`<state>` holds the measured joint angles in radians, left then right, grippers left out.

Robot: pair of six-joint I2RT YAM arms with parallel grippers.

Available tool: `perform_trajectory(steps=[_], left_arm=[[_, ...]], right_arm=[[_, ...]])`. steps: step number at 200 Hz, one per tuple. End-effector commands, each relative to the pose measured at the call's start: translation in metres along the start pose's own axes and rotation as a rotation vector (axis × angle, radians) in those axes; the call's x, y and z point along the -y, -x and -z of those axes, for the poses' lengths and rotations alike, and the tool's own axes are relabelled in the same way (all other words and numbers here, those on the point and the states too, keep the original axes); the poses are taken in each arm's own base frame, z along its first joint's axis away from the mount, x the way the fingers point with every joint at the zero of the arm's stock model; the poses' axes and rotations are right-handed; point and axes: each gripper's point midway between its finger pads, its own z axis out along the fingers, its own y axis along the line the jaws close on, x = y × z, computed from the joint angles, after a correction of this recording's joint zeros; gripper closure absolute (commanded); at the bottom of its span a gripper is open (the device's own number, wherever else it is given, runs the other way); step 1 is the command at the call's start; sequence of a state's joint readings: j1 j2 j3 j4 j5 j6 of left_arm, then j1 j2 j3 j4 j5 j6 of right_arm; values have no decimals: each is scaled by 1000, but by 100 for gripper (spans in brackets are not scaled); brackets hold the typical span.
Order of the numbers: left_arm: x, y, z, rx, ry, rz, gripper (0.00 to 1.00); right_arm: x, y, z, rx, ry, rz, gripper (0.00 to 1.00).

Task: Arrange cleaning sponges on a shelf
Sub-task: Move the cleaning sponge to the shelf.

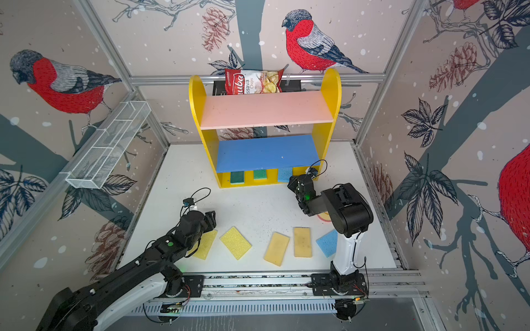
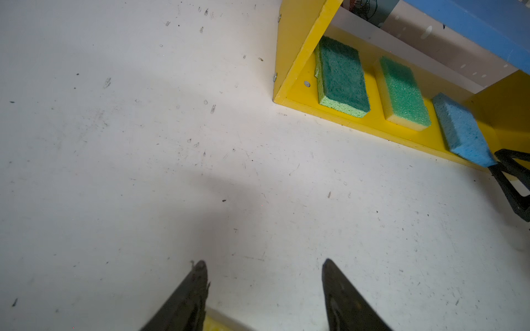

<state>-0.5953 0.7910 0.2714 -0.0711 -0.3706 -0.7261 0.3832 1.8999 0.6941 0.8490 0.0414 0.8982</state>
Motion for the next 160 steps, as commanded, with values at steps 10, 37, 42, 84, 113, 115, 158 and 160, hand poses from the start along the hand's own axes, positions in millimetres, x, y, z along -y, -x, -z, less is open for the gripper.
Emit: perform_trajectory(steps=[10,37,42,84,113,115,158,160], left_arm=[[-2,0,1,8,4,3,37],[-3,-1,1,5,6,4,37],[-3,-1,1,5,6,4,37],[-4,0,1,10,8,4,37],[-4,-2,0,4,7,6,37],[-4,-2,0,4,7,7,37],[-3,-2,0,2,9,0,37],[-4,-2,0,1,9,-1,37]], right_arm=[[-14,8,3,7,104,-101,72],[-10,8,6,1,165,-217,73],[-9,7,7,-3,172,-231,75],[-8,-9,15,-44,173,-257,95],[-3,-19,15,-67,151,-258,99],[-2,-19,15,-68,150,-259,99],[5,-21,8,-68,131,-261,99],[5,-21,7,-67,131,-261,99]])
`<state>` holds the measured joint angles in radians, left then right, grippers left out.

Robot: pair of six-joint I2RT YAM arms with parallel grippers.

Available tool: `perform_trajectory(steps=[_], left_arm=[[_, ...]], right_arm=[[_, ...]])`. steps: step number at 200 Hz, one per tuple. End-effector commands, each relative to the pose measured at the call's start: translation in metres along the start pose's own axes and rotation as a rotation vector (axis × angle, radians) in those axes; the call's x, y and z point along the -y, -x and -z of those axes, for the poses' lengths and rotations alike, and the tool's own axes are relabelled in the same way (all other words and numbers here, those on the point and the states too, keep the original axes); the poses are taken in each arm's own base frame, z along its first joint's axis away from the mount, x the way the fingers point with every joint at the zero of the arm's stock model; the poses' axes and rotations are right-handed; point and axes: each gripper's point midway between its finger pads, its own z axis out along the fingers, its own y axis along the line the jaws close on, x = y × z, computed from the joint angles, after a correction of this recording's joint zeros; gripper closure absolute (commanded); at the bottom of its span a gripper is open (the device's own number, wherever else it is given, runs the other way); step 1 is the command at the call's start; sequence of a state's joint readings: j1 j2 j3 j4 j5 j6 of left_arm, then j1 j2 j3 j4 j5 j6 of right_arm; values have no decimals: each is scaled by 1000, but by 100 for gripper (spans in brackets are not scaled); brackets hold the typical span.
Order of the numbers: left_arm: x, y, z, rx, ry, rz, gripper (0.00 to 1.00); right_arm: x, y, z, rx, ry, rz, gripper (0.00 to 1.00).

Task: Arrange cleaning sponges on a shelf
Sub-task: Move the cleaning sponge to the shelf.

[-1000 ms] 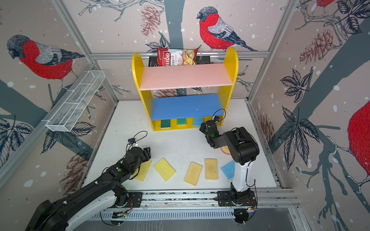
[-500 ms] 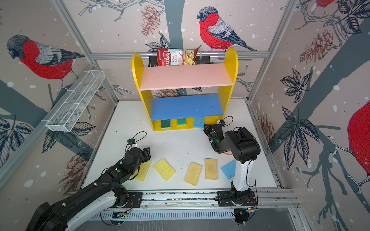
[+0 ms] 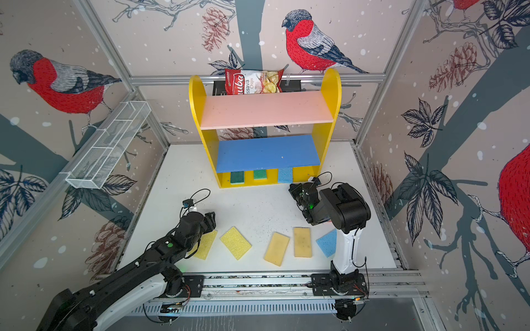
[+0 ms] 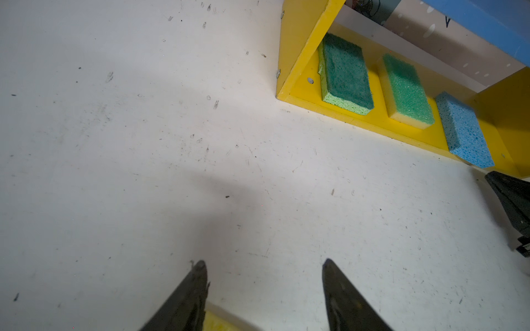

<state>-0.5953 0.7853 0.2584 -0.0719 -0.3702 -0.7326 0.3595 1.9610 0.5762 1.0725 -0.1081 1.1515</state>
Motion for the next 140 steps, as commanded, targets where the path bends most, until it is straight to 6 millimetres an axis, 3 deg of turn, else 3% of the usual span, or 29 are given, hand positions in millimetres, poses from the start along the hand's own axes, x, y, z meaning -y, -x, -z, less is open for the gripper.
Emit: perform_trajectory(steps=[1,76,140], left_arm=[[-1,2,0,6,5,-5,37],[-3,1,-1,2,22,-8,37],[-1,-2,-5,-12,19,-5,37]], right_arm=[[-7,5,-4,17,29,3,99],[-1,25,-17,68,47,-2,99],[5,19,-24,42,45,-16,99]])
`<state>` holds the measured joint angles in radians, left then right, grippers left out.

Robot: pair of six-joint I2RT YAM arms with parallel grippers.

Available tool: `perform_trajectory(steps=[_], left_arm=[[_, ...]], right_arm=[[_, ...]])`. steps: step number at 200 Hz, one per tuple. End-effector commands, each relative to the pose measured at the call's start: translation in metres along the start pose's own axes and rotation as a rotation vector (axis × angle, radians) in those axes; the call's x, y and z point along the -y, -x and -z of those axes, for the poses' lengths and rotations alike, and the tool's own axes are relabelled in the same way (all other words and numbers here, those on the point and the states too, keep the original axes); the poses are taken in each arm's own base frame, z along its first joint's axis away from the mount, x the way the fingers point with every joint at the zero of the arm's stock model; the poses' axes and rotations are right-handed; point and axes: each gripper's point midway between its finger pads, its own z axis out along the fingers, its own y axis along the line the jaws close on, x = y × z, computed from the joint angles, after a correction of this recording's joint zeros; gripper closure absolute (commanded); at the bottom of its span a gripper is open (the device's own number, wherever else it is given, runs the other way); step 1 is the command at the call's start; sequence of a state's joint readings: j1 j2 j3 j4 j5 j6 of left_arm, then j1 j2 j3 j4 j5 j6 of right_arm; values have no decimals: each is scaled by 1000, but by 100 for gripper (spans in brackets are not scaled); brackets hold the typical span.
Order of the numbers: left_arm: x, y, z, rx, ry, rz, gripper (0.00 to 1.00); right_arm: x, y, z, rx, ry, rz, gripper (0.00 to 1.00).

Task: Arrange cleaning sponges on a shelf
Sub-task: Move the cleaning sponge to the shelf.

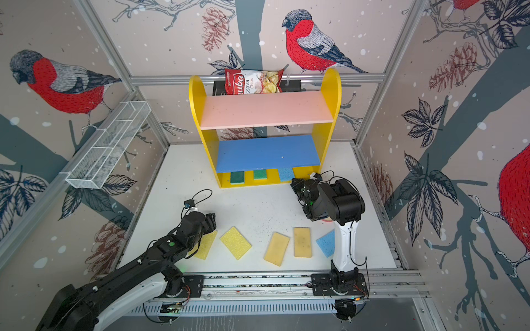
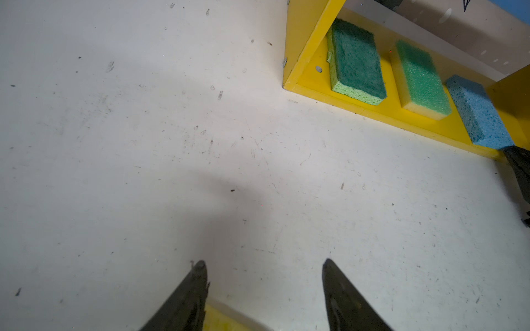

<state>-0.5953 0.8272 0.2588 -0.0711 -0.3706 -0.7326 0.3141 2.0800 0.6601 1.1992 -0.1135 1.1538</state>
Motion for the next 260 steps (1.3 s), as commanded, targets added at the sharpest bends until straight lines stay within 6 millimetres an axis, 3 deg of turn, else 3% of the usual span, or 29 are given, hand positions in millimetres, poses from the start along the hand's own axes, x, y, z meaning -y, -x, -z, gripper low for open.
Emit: perform_trajectory(steps=[1,68,145,213,260], left_arm=[[4,5,-1,17,-7,10,37],[6,4,-3,8,-10,8,37],[3,5,-1,16,-7,10,37],[7,10,-1,34,-19,11,37],[12,21,4,67,-27,-8,37]], right_arm=[[9,-9,-1,-31,-25,-7,99],[9,-30,-6,-75,-28,6,99],[12,-18,1,-45,-39,-5,99],[-8,-13,25,-52,-39,57,99],[-28,-15,48,-82,-155,276,98]])
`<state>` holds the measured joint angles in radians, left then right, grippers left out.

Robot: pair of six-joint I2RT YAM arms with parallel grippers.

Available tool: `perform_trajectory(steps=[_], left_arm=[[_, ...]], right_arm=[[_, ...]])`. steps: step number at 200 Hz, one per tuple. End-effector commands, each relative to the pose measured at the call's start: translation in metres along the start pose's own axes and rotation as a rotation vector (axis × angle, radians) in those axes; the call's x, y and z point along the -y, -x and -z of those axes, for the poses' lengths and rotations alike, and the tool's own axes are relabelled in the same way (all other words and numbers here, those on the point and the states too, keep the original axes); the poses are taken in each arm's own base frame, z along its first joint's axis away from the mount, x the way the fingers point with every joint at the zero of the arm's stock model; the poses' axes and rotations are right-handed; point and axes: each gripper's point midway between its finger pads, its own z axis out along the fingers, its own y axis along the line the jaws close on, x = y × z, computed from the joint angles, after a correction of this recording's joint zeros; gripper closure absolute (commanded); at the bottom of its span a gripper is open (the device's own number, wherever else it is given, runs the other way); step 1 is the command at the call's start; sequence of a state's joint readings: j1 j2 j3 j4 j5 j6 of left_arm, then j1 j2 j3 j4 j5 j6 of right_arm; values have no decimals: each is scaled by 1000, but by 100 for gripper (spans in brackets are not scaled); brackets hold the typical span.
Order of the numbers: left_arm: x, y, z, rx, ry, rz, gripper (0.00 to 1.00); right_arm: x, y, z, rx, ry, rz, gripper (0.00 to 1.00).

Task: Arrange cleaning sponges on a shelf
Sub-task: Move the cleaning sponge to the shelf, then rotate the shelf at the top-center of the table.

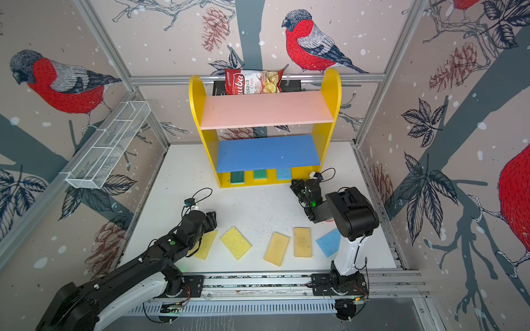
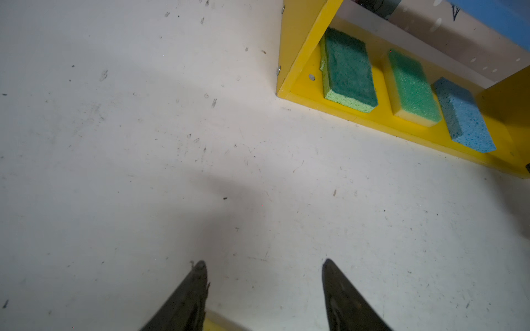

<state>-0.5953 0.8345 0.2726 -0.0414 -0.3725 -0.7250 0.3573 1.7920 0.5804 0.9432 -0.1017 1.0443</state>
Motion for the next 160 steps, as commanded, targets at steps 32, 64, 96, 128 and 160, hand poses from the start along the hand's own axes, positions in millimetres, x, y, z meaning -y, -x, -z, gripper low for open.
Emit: perform_trajectory(steps=[32,64,96,128,160], left_arm=[[8,28,10,85,-1,-34,36],[20,54,18,156,-26,-51,40],[29,73,23,201,-42,-33,37],[39,91,28,247,-54,-27,35],[46,104,30,269,-64,-25,34]], right_arm=[[12,-2,41,-16,-265,291,94],[20,43,75,81,-309,269,85],[1,107,101,221,-300,314,47],[-41,157,101,254,-253,448,36],[-58,179,80,245,-271,563,32]])
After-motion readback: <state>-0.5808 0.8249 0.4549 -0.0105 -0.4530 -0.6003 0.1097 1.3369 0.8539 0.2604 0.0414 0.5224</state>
